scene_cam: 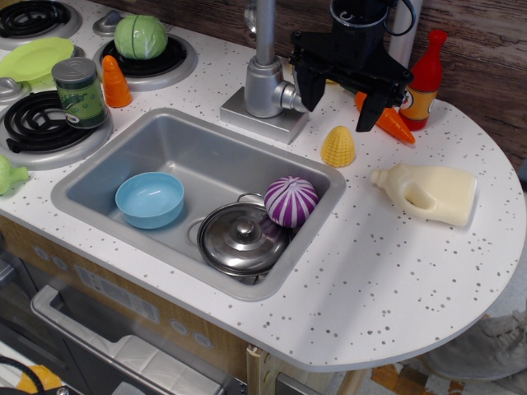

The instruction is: Put corn into bowl

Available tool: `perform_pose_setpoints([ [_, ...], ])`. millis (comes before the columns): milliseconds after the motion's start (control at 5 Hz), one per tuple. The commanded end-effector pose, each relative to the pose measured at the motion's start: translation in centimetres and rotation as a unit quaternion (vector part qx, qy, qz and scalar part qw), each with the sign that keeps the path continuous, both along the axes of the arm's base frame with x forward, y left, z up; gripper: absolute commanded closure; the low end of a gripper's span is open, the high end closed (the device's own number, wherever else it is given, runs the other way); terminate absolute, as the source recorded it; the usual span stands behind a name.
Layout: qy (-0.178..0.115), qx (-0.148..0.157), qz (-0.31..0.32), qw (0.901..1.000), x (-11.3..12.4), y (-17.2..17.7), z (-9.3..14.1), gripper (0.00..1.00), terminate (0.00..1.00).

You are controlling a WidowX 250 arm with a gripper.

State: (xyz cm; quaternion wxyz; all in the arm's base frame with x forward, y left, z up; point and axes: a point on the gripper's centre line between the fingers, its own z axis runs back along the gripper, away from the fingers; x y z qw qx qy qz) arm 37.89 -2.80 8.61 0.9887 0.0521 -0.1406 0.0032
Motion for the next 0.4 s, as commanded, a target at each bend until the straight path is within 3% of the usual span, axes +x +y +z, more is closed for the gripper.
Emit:
perform_pose_setpoints([
  [0, -0.051, -0.011, -0.023, 0.9984, 3.0, 0.5, -0.6, 0.0, 0.0],
  [200, -0.06, -0.012, -0.036, 0.9975, 3.9, 1.0, -1.9, 0.0, 0.0],
])
